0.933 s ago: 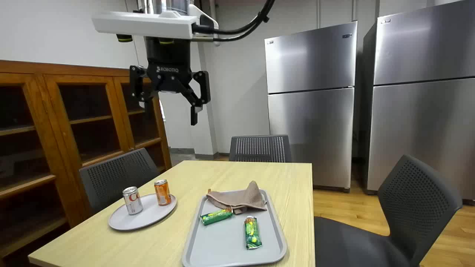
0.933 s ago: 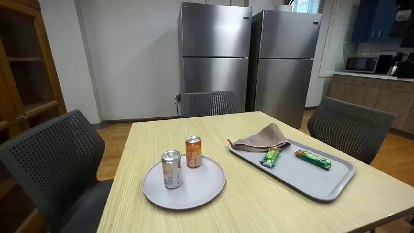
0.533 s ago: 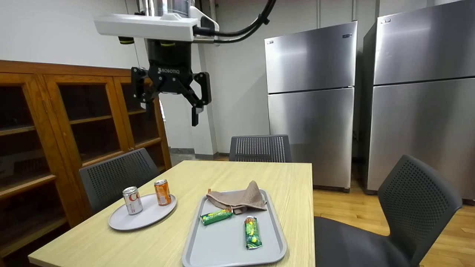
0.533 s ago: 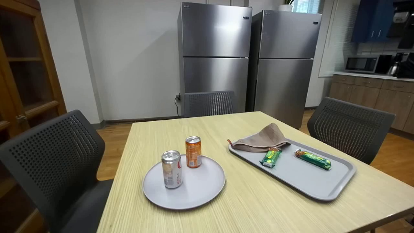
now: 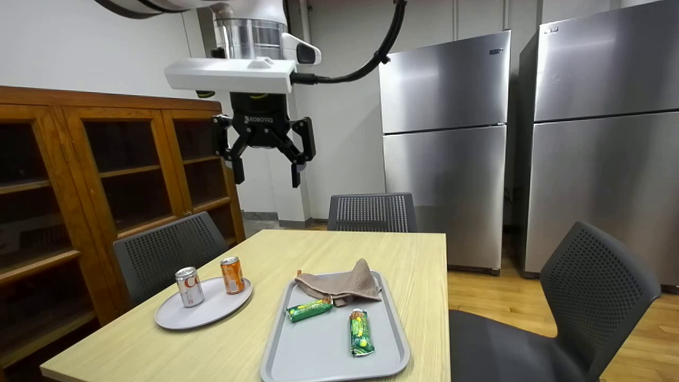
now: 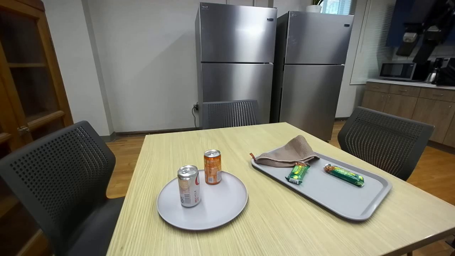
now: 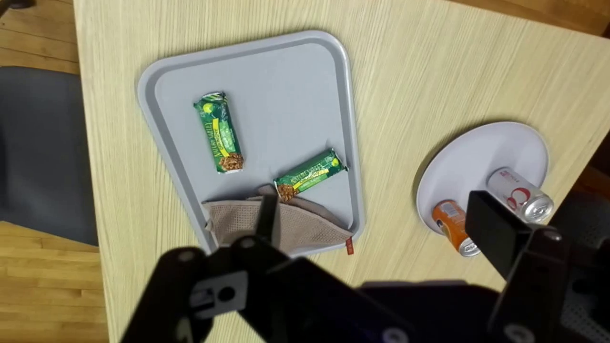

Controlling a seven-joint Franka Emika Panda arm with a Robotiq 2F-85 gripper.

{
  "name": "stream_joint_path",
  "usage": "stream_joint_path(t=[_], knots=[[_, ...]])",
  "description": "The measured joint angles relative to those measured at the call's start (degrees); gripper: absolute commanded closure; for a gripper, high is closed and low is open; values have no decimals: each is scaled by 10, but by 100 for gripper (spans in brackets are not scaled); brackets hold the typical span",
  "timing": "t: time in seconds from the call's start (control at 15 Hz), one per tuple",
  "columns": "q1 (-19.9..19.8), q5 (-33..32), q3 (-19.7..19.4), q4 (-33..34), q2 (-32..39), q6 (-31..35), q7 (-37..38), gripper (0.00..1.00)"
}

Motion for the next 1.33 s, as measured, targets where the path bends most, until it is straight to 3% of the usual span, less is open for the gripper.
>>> stream_joint_path(t=[1.33], knots=[[2,79,44,-17,226,330,70,0]])
